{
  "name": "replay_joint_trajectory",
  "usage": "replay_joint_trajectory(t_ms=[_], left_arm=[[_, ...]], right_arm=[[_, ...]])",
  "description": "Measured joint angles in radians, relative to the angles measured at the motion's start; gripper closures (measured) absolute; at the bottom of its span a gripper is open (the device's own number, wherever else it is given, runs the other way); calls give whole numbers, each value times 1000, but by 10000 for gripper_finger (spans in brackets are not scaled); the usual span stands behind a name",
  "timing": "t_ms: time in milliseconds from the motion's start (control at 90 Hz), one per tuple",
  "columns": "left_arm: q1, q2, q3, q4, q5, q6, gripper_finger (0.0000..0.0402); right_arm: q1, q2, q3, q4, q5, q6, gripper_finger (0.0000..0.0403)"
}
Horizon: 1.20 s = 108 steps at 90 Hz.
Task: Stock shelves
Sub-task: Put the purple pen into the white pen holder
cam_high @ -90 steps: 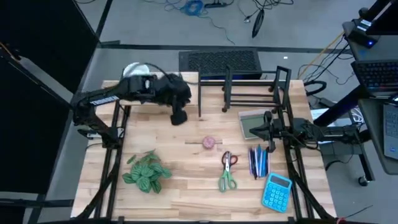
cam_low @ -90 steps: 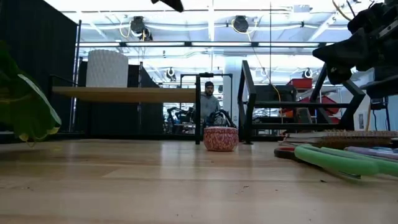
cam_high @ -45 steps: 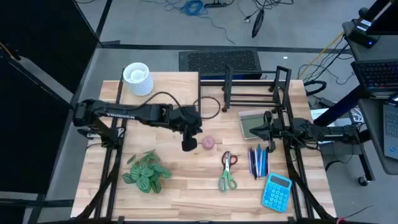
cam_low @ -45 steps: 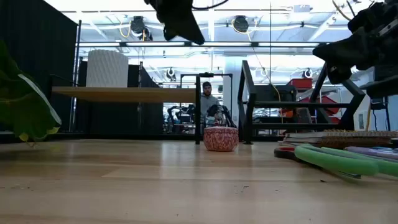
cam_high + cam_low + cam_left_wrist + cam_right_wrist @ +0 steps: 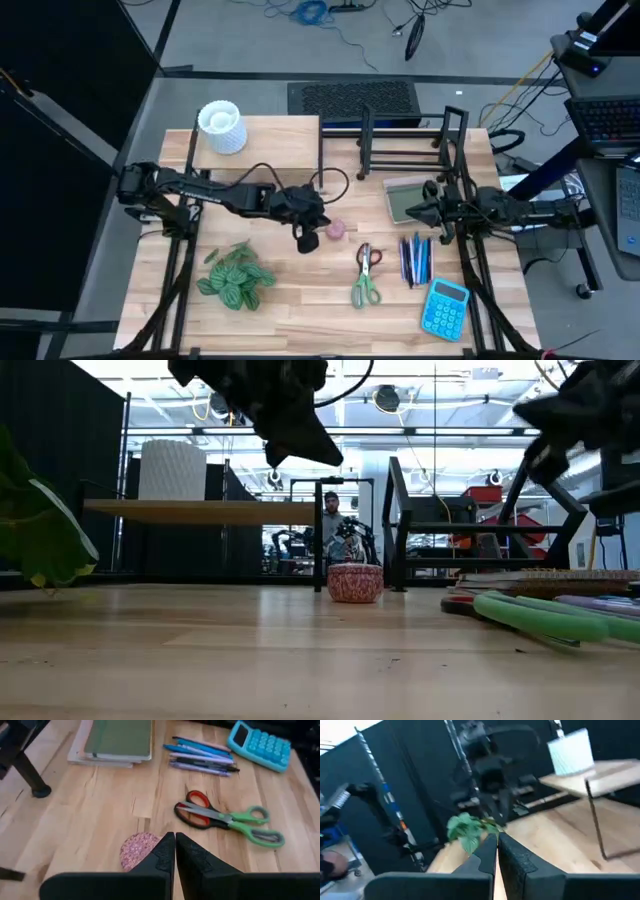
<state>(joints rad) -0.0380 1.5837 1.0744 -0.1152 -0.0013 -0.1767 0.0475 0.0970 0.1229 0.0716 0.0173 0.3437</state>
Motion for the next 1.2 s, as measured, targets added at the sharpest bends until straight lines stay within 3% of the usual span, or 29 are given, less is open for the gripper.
replay_joint_trajectory(t_ms=[233, 378, 511, 756, 1022, 1200], left_arm=[[-2, -1, 0, -1, 46, 8, 402], [-3, -1, 0, -9, 58, 37, 401], [-2, -1, 0, -9, 57, 81, 401], [18, -1, 0, 2, 48, 89, 402], [18, -1, 0, 2, 47, 88, 401], [18, -1, 0, 1, 46, 88, 402]], right_arm=[[13, 322, 304, -310, 127, -48, 403], [13, 520, 503, -633, 143, 93, 403], [13, 656, 591, -830, 107, 273, 403], [5, 802, 594, -872, 0, 463, 392], [71, 940, 594, -894, -22, 649, 290], [140, 1040, 594, -890, 15, 765, 254]])
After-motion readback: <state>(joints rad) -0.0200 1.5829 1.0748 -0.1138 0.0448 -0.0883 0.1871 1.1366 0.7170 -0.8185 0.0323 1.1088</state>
